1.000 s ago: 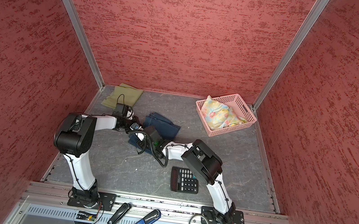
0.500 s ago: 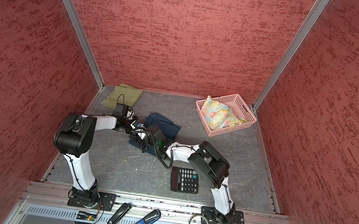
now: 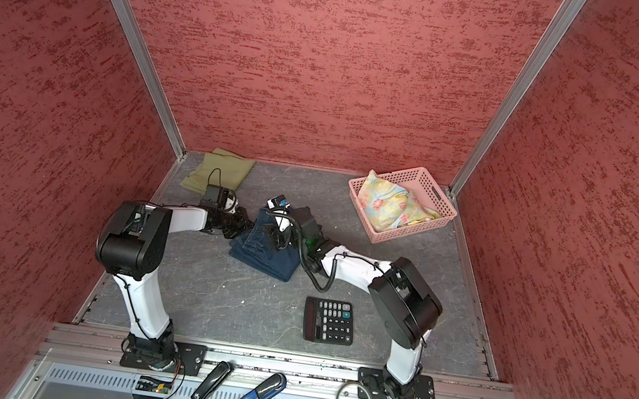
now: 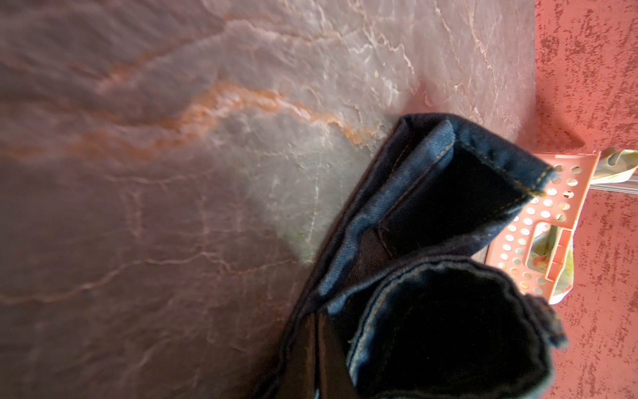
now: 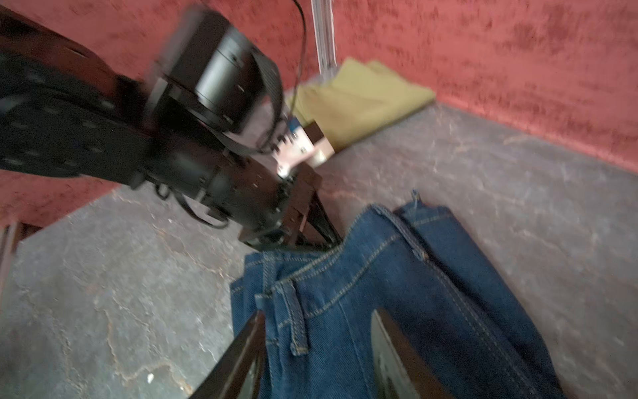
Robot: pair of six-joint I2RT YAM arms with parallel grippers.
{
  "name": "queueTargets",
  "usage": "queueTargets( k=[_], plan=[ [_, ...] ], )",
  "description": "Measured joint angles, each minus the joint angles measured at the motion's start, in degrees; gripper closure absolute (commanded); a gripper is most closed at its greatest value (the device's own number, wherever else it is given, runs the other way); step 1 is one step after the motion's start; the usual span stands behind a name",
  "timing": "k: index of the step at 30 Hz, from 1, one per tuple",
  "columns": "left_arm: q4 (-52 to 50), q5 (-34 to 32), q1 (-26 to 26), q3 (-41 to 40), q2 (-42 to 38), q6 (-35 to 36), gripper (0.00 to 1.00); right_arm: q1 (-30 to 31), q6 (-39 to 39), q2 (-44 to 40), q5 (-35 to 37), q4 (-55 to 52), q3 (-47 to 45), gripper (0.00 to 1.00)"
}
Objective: Fold and stack skirts
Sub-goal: Smooth out the skirt at the center of the table.
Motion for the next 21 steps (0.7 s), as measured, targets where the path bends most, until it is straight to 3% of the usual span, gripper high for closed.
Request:
queueTargets(
  k=[12, 21],
  plan=[
    [5.2, 2.1, -2.9, -9.6, -5.4, -3.9, 0.94, -0.3, 6.6, 14.6, -10.1, -6.6, 9.2, 0.53],
    [7.1, 2.9, -3.8, -11.4, -6.1, -4.9, 0.94, -0.2, 4.8, 9.9, -9.9, -7.9, 8.0, 0.49]
  ],
)
